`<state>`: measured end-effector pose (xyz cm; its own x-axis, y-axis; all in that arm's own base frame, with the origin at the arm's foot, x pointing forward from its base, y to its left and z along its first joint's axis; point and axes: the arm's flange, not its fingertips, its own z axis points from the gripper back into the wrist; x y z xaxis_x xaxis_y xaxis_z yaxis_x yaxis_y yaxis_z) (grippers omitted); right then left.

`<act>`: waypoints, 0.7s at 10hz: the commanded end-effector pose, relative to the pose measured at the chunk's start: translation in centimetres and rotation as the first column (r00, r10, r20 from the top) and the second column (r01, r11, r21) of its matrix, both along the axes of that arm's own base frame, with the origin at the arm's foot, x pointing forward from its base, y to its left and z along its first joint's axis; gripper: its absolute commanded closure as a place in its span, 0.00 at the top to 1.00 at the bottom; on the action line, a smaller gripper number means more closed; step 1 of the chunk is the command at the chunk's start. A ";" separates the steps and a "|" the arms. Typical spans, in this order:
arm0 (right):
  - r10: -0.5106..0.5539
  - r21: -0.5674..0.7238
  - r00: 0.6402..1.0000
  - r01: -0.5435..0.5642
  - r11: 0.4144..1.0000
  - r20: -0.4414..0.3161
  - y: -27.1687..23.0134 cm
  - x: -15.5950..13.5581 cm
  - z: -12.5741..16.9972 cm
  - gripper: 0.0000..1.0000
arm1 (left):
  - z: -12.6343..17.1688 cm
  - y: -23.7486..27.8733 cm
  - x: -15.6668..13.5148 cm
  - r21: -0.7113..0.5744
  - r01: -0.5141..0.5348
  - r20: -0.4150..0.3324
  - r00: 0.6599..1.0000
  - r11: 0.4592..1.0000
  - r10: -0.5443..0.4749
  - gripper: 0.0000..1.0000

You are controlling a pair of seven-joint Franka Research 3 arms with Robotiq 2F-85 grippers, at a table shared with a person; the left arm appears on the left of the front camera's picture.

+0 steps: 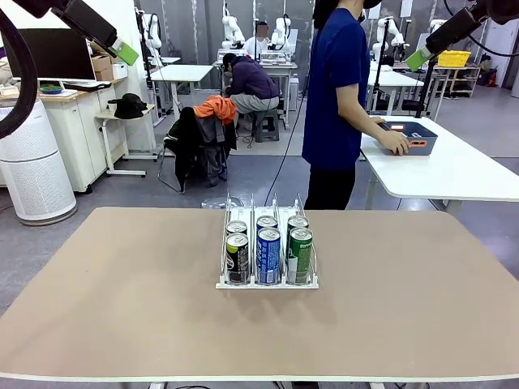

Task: Fill the beverage cans into the dispenser.
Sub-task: Pick up the Ionic drink handed by the human.

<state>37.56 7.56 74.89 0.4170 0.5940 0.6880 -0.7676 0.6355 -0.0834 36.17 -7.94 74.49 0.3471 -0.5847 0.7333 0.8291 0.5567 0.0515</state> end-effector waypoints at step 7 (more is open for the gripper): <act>-0.001 0.000 1.000 0.001 1.000 -0.001 0.0 0.0 -0.1 1.00 | 0.0 0.0 0.1 -0.003 -0.010 -0.007 1.000 1.000 0.010 1.00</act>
